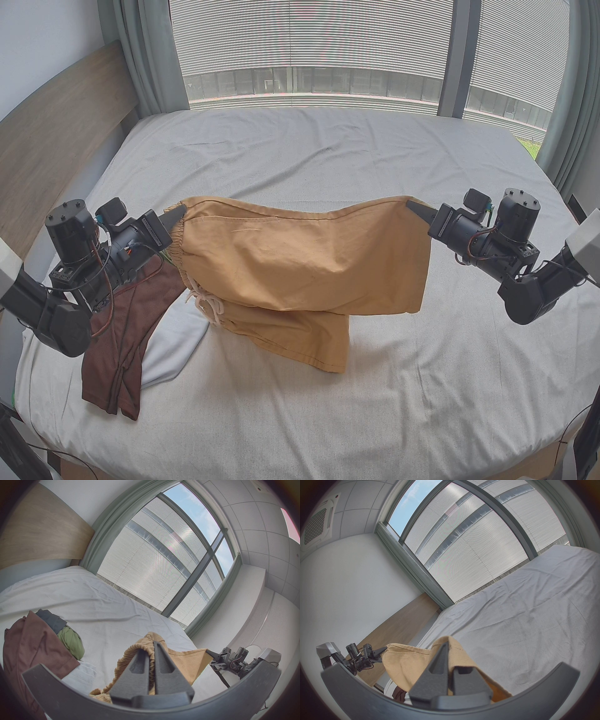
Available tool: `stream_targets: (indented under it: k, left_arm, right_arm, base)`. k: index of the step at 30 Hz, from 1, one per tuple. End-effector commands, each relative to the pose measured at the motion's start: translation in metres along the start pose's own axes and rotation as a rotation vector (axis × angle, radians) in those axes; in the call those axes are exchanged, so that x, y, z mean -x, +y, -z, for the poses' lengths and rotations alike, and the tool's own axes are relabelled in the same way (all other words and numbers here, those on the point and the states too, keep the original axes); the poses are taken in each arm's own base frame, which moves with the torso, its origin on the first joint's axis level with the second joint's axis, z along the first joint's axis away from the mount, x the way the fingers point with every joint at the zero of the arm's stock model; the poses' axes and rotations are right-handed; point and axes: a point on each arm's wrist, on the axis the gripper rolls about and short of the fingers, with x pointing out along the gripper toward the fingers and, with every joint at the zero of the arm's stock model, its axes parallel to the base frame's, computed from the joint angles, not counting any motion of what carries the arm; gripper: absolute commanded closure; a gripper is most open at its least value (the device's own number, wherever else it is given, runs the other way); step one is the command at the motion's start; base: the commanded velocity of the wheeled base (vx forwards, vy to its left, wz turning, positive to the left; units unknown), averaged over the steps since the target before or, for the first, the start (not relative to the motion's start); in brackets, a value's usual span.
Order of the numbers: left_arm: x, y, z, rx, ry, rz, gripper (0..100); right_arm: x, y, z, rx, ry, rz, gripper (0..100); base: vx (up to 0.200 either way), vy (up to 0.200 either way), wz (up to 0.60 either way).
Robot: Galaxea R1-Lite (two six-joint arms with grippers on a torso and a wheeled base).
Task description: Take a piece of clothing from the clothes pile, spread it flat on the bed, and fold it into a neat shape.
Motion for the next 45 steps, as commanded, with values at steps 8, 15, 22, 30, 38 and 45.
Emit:
stream_targets:
  k: [8,15,22,30,38,45]
  left_arm:
    - [-0.011,0.004,0.010,-0.024,0.012,0.001,100]
    - [-0.016,0.009,0.012,-0.021,-0.020,-0.076,100]
    - [0.007,-0.005,-0.005,-0.014,-0.005,-0.106,100]
    - [0.019,-0.027,-0.015,0.006,0.074,-0.146,100]
    - [-0.006,-0.012,0.000,0.010,0.065,-0.143,100]
    - [-0.029,0.006,0.016,-0.002,-0.004,-0.125,100]
  right_arm:
    - [-0.005,-0.004,0.002,0.011,-0.024,-0.016,100]
    - [-0.015,-0.005,-0.006,0.025,-0.060,-0.031,100]
    - [-0.021,-0.005,-0.005,0.018,-0.063,-0.040,100]
    - [-0.021,-0.007,-0.003,0.016,-0.061,-0.032,100]
    - [-0.022,-0.008,-0.002,0.016,-0.062,-0.030,100]
    - [-0.026,-0.008,-0.008,0.023,-0.082,-0.041,100]
  base:
    - [0.000,0.000,0.00]
    - [0.000,0.000,0.00]
    - [0.000,0.000,0.00]
    - [0.000,0.000,0.00]
    - [0.000,0.000,0.00]
    - [0.000,0.000,0.00]
